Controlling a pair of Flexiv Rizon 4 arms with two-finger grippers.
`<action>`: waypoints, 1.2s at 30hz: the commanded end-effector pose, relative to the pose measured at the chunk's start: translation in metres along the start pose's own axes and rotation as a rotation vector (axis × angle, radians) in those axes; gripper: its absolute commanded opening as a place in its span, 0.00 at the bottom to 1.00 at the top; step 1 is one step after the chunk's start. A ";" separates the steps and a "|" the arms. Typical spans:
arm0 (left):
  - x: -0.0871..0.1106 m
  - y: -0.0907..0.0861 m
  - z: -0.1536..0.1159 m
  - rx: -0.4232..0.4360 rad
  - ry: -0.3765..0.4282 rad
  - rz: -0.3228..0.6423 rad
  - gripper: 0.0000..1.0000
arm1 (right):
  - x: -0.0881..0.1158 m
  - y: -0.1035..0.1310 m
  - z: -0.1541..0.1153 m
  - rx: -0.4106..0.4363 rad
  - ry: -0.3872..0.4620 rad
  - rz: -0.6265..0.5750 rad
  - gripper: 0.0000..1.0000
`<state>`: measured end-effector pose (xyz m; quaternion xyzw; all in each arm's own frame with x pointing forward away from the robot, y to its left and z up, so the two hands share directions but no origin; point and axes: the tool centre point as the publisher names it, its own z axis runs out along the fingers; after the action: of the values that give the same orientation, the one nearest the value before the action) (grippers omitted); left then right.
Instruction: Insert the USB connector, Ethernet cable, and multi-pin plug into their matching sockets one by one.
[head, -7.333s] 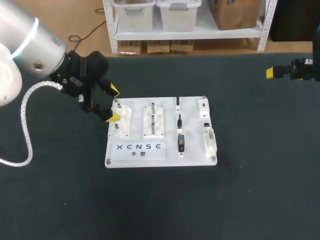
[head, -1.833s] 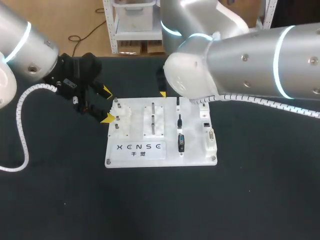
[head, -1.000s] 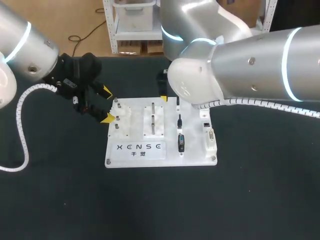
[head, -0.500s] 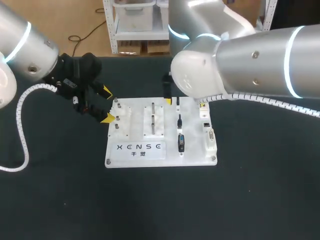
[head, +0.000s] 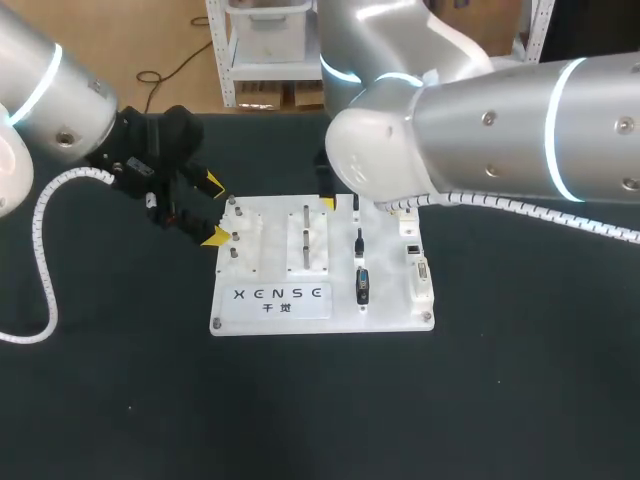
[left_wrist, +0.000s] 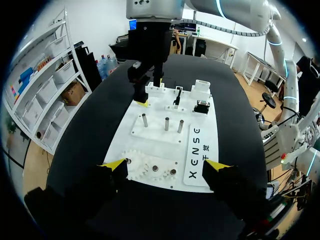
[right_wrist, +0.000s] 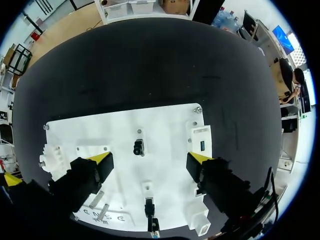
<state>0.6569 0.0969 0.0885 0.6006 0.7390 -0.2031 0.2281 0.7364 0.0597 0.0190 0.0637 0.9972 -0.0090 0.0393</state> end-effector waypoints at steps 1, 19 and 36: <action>0.000 0.000 0.000 -0.001 0.000 0.000 1.00 | -0.004 0.002 0.001 0.001 0.009 0.007 0.85; 0.000 0.000 0.000 -0.001 0.000 0.000 1.00 | -0.010 0.009 0.001 -0.008 0.014 0.011 0.42; 0.000 0.000 0.000 -0.001 0.000 0.000 1.00 | -0.013 0.001 -0.004 -0.041 -0.003 0.025 0.00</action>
<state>0.6569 0.0970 0.0884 0.6005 0.7390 -0.2031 0.2280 0.7526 0.0678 0.0178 0.0738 0.9967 0.0037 0.0344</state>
